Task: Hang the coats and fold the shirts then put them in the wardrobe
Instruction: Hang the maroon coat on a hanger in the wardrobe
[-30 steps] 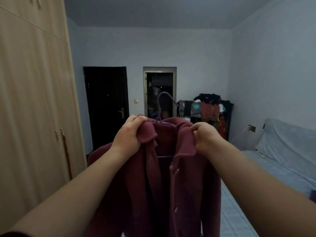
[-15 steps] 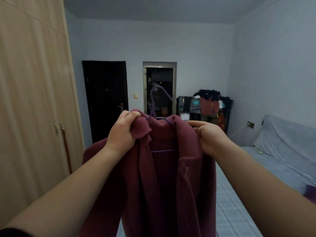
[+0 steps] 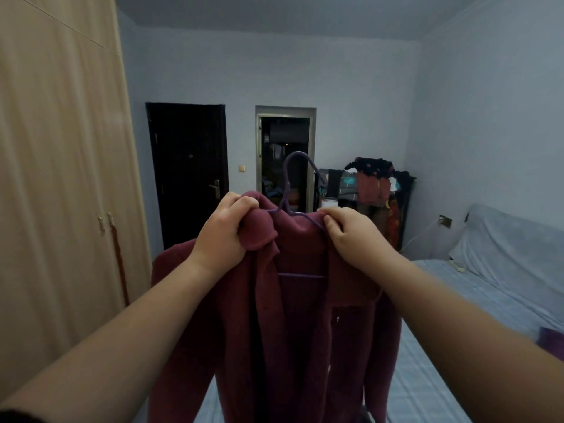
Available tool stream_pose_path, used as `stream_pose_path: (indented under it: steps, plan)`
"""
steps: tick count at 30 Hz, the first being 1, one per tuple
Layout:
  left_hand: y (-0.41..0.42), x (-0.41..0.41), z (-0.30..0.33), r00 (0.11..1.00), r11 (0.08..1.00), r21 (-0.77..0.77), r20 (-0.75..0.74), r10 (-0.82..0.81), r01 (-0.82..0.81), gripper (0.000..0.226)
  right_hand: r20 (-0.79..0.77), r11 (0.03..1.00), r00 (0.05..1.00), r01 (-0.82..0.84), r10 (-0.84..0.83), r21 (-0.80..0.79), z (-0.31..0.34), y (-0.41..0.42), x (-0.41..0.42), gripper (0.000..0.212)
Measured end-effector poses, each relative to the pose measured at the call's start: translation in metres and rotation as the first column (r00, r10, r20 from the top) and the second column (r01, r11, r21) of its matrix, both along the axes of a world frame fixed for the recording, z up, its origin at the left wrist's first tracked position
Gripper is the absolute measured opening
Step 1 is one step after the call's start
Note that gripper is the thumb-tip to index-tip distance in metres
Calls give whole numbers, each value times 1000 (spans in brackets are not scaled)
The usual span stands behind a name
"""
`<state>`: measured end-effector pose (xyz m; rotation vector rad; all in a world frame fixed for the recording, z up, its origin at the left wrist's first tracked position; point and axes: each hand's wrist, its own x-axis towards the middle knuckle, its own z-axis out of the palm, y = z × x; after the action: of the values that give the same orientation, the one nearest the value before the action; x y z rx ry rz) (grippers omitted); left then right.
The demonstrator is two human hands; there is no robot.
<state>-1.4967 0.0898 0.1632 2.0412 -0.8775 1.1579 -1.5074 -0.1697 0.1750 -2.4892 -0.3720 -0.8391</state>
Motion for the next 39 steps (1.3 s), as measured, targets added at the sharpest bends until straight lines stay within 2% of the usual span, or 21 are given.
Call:
stream_pose_path:
  steps: [3,6,9,11,12,13,14,15,16,17,18,21,23,25,26,27,28,30,33,35,39]
  plan:
    - [8,-1,-3,999,1000,-9,-33,25,-26,25,59,991,990,131,-132,18,-3,2,-6,33]
    - [11,-2,-5,998,999,-17,-51,43,-44,24,-152,959,967,228,-202,171,0,2,-4,33]
    - [12,-3,-5,996,997,-15,-55,73,-74,22,-278,801,960,188,-29,568,4,15,-4,33]
    - [15,-2,-5,995,996,-22,-54,90,-91,24,-294,766,953,133,75,628,2,22,-10,37]
    - [17,-2,-4,995,996,-24,-51,90,-91,25,-307,828,948,101,89,552,1,24,-15,40]
    - [20,-3,-4,995,996,-23,-45,85,-86,25,-317,924,948,91,34,371,1,22,-19,44]
    - [22,-4,-3,996,997,-21,-36,79,-80,25,-282,988,954,134,-107,81,2,18,-22,44]
    - [24,-6,-3,997,997,-17,-28,73,-73,25,-164,952,954,215,-253,-218,3,12,-23,43]
    - [25,-7,-2,998,998,-13,-20,66,-66,25,-27,882,959,247,-280,-401,4,7,-22,42]
    - [26,-8,-1,998,998,-10,-10,60,-60,25,25,863,981,183,-194,-471,5,3,-21,45]
    - [27,-9,0,999,999,-9,1,53,-53,25,-30,881,998,35,-56,-473,7,0,-19,55]
    - [30,-10,5,999,1000,-4,33,28,-28,27,-366,911,895,-350,256,-217,8,-3,-18,86]
    - [35,-10,11,998,1000,10,49,25,-26,28,-428,894,789,-431,440,124,8,-6,-18,87]
    - [42,-10,15,998,999,7,55,40,-40,27,-379,718,639,-425,669,551,10,-11,-15,86]
    - [47,-9,17,997,999,-3,57,48,-48,26,-368,648,583,-393,724,653,12,-14,-14,85]
    - [51,-9,19,996,998,-14,61,59,-58,26,-387,652,567,-394,727,648,15,-17,-15,81]
    - [54,-8,20,996,998,-25,66,64,-63,25,-436,723,593,-425,677,545,18,-19,-16,75]
    - [54,-9,24,996,998,-31,76,50,-47,24,-507,877,722,-444,471,184,20,-20,-18,64]
    - [50,-10,32,995,1000,-4,101,28,-28,24,-377,933,907,-286,189,-218,25,-11,-15,46]
    - [47,-12,38,993,1000,5,119,20,-20,26,-228,932,964,-202,136,-300,24,-5,-12,33]
    - [42,-13,49,987,989,-18,55,-149,150,48,100,956,987,-97,129,-277,20,0,-9,21]
